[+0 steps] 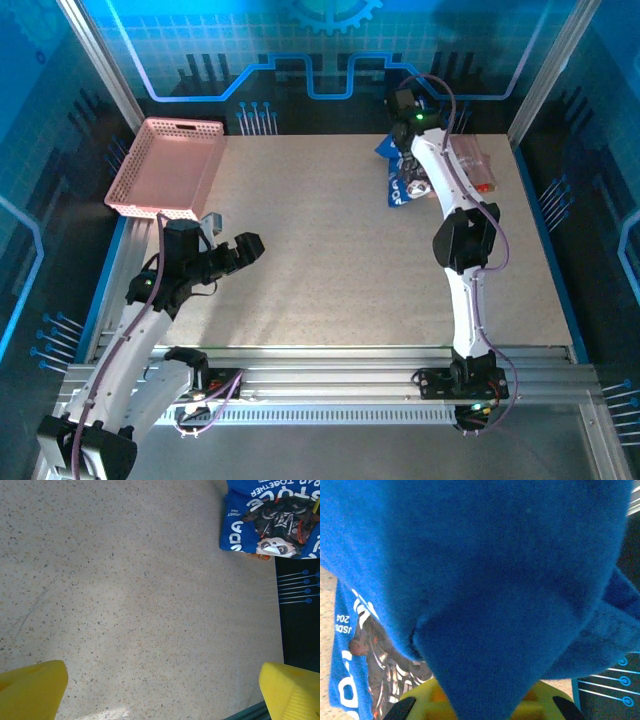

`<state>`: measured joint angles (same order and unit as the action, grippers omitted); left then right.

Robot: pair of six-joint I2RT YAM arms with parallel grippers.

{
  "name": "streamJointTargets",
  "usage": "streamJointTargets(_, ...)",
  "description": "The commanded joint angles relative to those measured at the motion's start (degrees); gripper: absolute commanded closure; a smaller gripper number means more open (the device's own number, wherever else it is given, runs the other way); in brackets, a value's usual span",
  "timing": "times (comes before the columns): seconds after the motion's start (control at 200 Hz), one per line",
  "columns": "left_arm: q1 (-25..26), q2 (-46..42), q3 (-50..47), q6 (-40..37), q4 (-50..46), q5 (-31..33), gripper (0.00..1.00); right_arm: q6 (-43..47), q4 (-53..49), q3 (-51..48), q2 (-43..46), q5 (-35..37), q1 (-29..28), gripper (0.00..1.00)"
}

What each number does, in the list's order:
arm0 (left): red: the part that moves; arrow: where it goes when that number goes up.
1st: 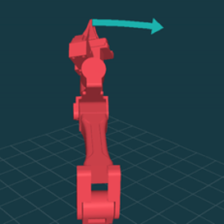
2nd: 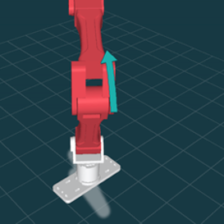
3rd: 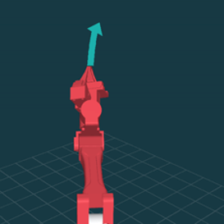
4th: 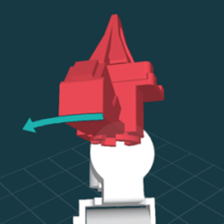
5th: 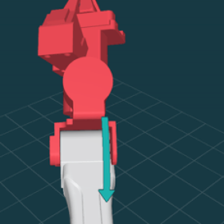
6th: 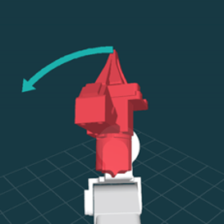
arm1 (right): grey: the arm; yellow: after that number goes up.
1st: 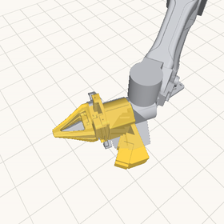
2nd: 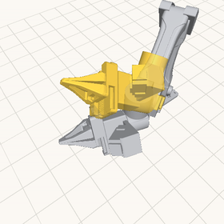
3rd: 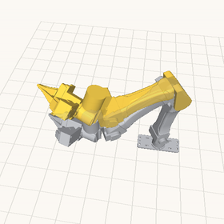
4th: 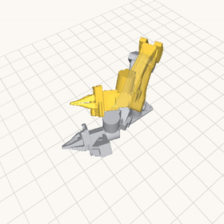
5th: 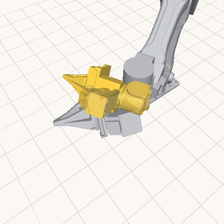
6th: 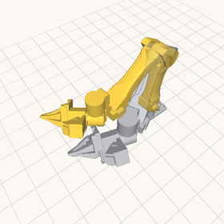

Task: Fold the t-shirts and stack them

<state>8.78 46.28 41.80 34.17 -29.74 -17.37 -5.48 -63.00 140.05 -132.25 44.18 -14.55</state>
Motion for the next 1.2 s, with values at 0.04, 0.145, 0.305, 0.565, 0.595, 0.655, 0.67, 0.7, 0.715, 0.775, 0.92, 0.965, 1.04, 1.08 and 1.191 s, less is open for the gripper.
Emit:
streamJointTargets(0.04, -0.51, 0.21, -0.58, 0.38, -0.10, -1.27, 0.01, 1.81, 2.51, 2.25, 3.23, 1.72, 1.94, 1.00)
streamJointTargets(0.145, -0.51, 0.51, -0.25, 0.38, -0.41, -1.27, 0.01, 2.63, 3.20, 2.25, 2.81, 1.59, 2.83, 1.00)
streamJointTargets(0.305, -0.51, 1.10, 0.18, 0.12, -1.07, -1.36, 0.01, 3.07, 3.83, 2.26, 2.02, 1.24, 4.35, 1.00)
streamJointTargets(0.565, -0.51, 1.29, -0.07, 0.48, -2.29, -1.62, 0.01, 7.31, 9.42, -0.81, 2.69, 3.67, 4.72, 0.99)
streamJointTargets(0.595, -0.51, 1.27, -0.05, 0.41, -2.57, -1.62, 0.01, 7.32, 9.74, -0.98, 2.78, 3.56, 4.71, 0.99)
streamJointTargets(0.655, -0.51, 1.26, -0.01, 0.30, -3.15, -1.59, 0.01, 7.31, 10.38, -1.35, 2.87, 3.50, 4.78, 0.99)
streamJointTargets(0.67, -0.44, 1.24, 0.03, 0.28, -3.27, -1.60, 0.01, 7.29, 10.48, -1.43, 2.95, 3.54, 4.76, 0.99)
streamJointTargets(0.7, -0.43, 1.10, 0.04, 0.26, -3.40, -1.54, 0.01, 7.40, 10.81, -1.60, 3.00, 3.50, 4.73, 0.98)
streamJointTargets(0.715, -0.43, 1.10, 0.04, 0.29, -3.60, -1.53, 0.01, 7.50, 10.92, -1.62, 3.00, 3.54, 4.73, 0.98)
streamJointTargets(0.775, -0.43, 0.87, 0.02, 0.28, -3.75, -1.57, 0.01, 7.84, 11.19, -1.75, 3.04, 3.95, 4.73, 0.95)
streamJointTargets(0.92, -0.41, 0.47, -0.72, 0.74, -3.70, -1.46, 0.01, 9.22, 12.49, -2.67, 3.40, 6.72, 4.73, 0.81)
streamJointTargets(0.965, -0.38, 0.40, -0.99, 0.93, -3.57, -1.57, 0.01, 10.03, 13.30, -3.12, 3.52, 8.79, 4.72, 0.67)
streamJointTargets(1.04, -0.43, 0.38, -1.59, 1.51, -3.40, -1.92, 0.01, 11.89, 15.93, -4.54, 3.98, 13.80, 4.72, 0.41)
streamJointTargets(1.08, -0.43, 0.37, -1.85, 1.91, -3.34, -2.22, 0.01, 13.59, 18.28, -6.09, 4.48, 16.00, 4.78, 0.31)
streamJointTargets(1.191, -0.43, 0.11, -2.26, 2.41, -3.60, -3.18, 0.01, 17.09, 23.31, -8.25, 5.19, 20.07, 4.81, 0.04)
